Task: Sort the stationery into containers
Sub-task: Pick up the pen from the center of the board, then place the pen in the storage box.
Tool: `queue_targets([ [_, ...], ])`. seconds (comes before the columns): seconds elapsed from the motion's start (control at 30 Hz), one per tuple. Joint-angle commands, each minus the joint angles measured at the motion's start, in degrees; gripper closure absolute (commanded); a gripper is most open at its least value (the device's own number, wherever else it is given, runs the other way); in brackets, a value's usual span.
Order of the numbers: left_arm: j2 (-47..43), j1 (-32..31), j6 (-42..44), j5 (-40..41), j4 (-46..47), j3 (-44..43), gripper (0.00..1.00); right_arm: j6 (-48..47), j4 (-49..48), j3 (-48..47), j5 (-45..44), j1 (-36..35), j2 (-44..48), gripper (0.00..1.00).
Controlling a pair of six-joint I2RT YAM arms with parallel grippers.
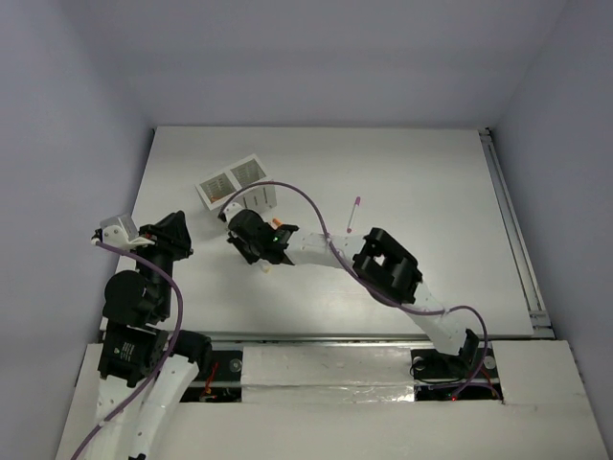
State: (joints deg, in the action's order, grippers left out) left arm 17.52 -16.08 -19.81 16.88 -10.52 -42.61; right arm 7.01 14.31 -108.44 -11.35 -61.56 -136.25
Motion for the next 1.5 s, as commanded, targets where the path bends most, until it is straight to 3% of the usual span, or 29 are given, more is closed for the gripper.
queue_targets([
  [0.0,0.76,-0.27,0.13,-0.54,2.70,0.60,0.85,4.58,-11.79,6.80,-1.56,-0.67,9.14,1.00],
  [0.1,0.76,-0.27,-0.22,-0.54,2.61,0.60,0.85,8.36,-23.84,14.46,-2.18,-0.67,16.51,1.00],
  [0.33,-0.20,-0.27,-0.67,-0.71,2.44,0.60,0.86,8.83,-33.72,16.52,-7.88,-0.67,23.39,1.00],
  [0.6,-2.22,-0.27,-1.28,-2.20,2.35,0.69,0.85,3.99,-40.04,1.50,-14.74,3.81,15.32,1.00],
  [0.93,0.15,-2.29,-1.19,-2.12,1.91,0.25,0.85,-1.55,-45.33,-12.83,-13.87,10.66,3.20,1.00],
  [1.2,0.94,-3.96,-0.93,-1.68,1.82,0.07,0.84,-1.91,-46.12,-15.75,-12.03,13.31,-1.74,1.00],
  [1.47,1.73,-5.11,-0.84,-0.89,1.47,-0.02,0.83,2.75,-51.83,-6.96,-11.06,13.31,-1.30,1.00],
])
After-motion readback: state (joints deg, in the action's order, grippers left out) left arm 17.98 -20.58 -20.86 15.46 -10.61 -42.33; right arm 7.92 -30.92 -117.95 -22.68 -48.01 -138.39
